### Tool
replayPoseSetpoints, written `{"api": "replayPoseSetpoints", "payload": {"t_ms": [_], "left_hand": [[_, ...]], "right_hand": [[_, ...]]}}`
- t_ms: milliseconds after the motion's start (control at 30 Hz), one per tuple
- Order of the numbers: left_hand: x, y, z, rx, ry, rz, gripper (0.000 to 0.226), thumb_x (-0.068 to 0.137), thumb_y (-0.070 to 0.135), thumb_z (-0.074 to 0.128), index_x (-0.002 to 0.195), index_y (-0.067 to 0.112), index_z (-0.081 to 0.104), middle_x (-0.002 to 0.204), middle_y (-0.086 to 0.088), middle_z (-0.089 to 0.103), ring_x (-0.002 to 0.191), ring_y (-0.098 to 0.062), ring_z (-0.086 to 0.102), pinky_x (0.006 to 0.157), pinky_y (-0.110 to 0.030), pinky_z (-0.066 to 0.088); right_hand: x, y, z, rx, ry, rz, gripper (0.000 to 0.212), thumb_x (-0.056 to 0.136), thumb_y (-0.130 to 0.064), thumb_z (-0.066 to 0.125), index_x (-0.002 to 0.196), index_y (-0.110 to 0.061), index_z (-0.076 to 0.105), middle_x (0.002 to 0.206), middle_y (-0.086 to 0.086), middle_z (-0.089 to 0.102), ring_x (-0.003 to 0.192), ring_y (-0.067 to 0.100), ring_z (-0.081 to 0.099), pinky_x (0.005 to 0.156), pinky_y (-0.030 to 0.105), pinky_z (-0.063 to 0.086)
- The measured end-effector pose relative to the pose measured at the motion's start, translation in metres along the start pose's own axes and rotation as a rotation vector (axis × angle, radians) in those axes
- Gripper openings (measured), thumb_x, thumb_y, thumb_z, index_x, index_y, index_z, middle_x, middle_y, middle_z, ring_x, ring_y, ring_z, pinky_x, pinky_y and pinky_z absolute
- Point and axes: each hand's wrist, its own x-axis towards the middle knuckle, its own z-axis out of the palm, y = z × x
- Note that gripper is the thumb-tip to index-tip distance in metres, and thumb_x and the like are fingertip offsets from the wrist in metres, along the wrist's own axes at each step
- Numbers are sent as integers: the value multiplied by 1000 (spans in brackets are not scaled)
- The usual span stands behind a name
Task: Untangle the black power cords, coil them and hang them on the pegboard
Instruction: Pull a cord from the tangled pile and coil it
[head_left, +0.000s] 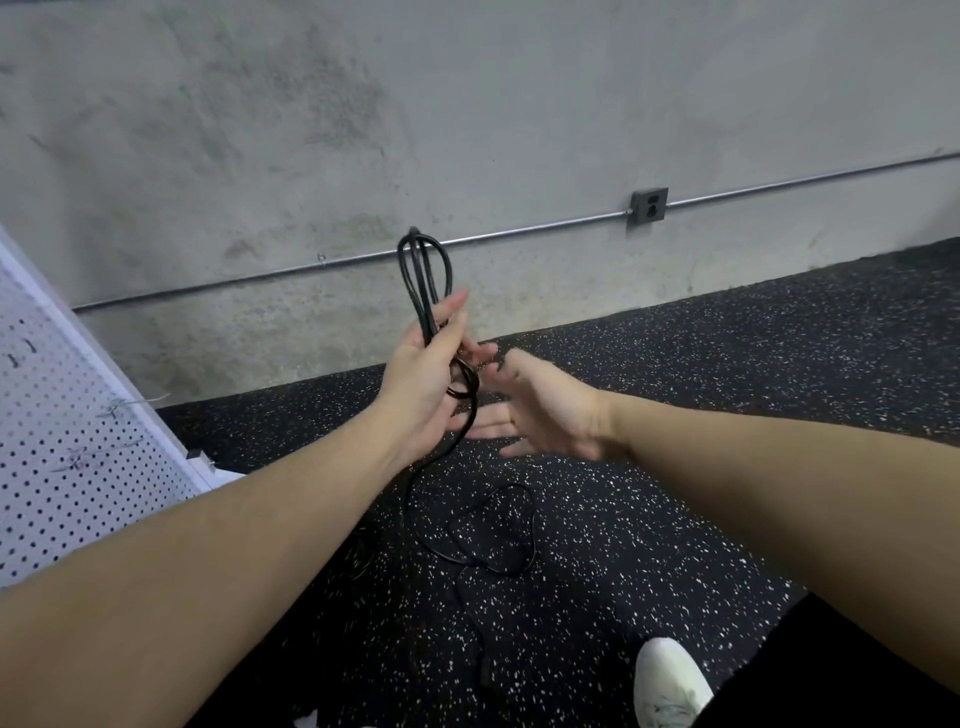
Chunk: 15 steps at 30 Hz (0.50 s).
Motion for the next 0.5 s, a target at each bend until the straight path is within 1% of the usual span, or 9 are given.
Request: {"api": "replayPoseSetpoints", "payload": {"t_ms": [67,100,167,200,233,300,333,433,500], "left_hand": [[3,2,2,-75,13,-7,26,103,22,60,119,39,71,72,1,57,88,-23,75,73,-40,61],[3,2,2,-77,21,-9,27,103,23,60,119,42,70,71,1,56,87,-25,76,72,-41,62],[2,1,2,-37,41,7,29,103,25,60,120,46,68,68,3,54,70,-21,72,61,-36,60],[1,0,2,-10,61,27,29,103,25,60,121,46,67,67,4,52,59,-16,66,54,-32,56],[2,0,3,18,86,47,28,103,25,60,122,46,67,66,4,50,52,-12,58,49,-29,51],[4,0,2,70,143,62,26,104,25,59,120,43,69,66,4,47,47,-10,50,44,-26,46],[4,-1,2,91,167,62,24,104,26,59,120,41,70,67,4,47,47,-9,49,43,-26,46],[4,0,-3,160,228,29,15,102,31,63,114,37,70,75,6,51,49,-8,50,44,-25,46],[4,2,-10,241,262,-17,18,97,37,69,114,33,67,82,5,56,53,-9,53,47,-26,48]], "right_hand": [[4,8,0,-146,-29,40,46,97,-47,35,132,-28,58,131,-7,68,134,14,53,121,57,18],[6,10,2,-252,-33,48,41,100,-43,38,129,-27,62,131,-10,68,133,11,54,122,53,21],[8,13,4,-404,8,17,24,102,-31,47,106,-19,68,112,-6,75,118,15,66,117,47,36],[7,12,5,-441,31,-1,20,102,-25,51,92,-17,66,95,-3,76,104,19,71,109,41,46],[6,12,5,-467,52,-13,23,102,-22,55,81,-17,61,78,-2,71,89,21,70,96,33,52],[2,11,3,-536,63,-12,32,100,-29,60,71,-19,55,62,-3,58,66,16,60,76,18,49],[-2,10,0,-607,58,7,35,100,-37,61,70,-19,54,60,-2,56,60,12,57,73,16,46],[-10,15,-16,-795,-28,140,39,98,-47,60,73,-18,55,60,0,60,60,10,60,78,25,45],[-16,20,-30,-786,-62,220,28,99,-37,61,81,-15,57,61,0,61,64,19,62,70,29,49]]}}
